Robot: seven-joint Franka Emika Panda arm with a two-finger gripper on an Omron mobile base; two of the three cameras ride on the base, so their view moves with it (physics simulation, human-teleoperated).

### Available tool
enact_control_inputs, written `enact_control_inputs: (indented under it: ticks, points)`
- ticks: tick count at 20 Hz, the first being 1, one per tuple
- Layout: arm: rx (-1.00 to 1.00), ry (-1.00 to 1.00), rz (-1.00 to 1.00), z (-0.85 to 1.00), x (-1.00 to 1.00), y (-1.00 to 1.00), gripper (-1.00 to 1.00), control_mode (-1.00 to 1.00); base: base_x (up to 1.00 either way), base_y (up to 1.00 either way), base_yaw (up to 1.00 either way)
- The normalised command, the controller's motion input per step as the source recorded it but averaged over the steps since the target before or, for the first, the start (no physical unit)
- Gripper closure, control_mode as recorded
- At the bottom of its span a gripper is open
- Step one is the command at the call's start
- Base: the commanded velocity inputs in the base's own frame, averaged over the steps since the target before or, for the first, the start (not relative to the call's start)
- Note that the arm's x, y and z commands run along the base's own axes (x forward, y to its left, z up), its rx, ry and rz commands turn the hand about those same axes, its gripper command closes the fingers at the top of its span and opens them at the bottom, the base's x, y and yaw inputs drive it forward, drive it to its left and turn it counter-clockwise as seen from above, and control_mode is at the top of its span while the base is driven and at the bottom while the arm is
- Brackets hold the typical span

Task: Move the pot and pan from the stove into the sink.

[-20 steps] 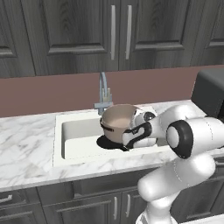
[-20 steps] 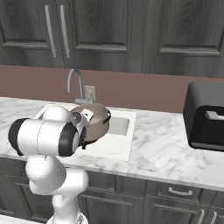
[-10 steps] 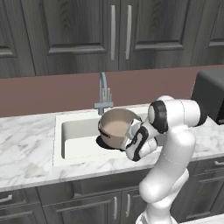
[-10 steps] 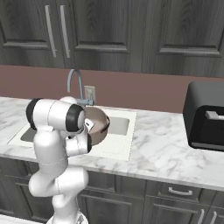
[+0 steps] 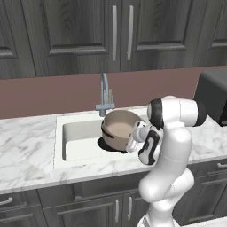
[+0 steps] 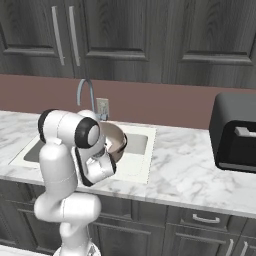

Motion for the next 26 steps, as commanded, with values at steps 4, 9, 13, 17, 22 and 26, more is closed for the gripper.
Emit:
enact_control_inputs:
  ticks: [4,9,13,17,22,26]
  points:
    - [0.04,0.00,-0.04,0.33,0.01,0.00,-1.00,-1.00,0.00,0.00,0.00]
    - [0.06,0.04,-0.03,0.91,-0.08,0.00,-1.00,-1.00,0.00,0.00,0.00]
    - [0.03,0.06,0.00,0.97,-0.22,0.00,-1.00,-1.00,0.00,0.00,0.00]
    - [0.01,0.09,0.00,0.97,-0.35,0.00,-1.00,-1.00,0.00,0.00,0.00]
    - [0.00,0.15,0.00,0.93,-0.46,0.00,-1.00,-1.00,0.00,0.00,0.00]
    - [0.00,0.16,0.00,0.95,-0.51,0.00,-1.00,-1.00,0.00,0.00,0.00]
